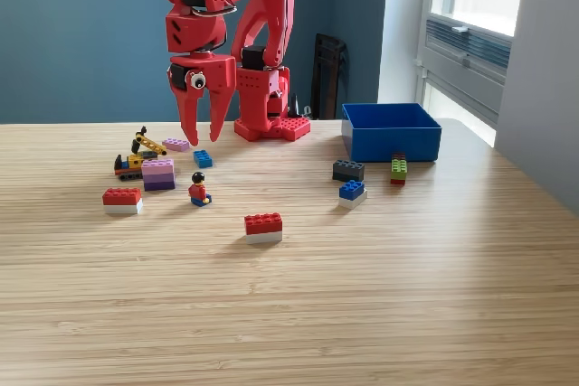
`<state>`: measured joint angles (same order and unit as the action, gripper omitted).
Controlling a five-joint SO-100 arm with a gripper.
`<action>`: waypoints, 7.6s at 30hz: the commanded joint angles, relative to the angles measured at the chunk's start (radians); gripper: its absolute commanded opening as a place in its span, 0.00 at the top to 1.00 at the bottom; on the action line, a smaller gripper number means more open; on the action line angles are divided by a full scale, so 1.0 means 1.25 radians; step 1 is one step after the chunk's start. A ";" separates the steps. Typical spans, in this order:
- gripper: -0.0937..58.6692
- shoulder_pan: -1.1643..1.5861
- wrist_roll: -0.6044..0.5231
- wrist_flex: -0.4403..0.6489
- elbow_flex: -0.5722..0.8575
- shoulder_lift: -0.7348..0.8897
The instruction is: Grasp a lego block and put it in the bin.
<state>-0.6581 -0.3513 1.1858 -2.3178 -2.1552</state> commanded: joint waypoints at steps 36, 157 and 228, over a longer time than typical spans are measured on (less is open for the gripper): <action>0.69 0.025 -0.015 -0.013 -0.011 -0.029; 0.82 1.437 -0.135 0.366 0.657 0.341; 1.00 0.769 0.079 0.279 0.668 0.341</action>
<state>0.3053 -0.2485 1.5478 -1.4956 -1.7150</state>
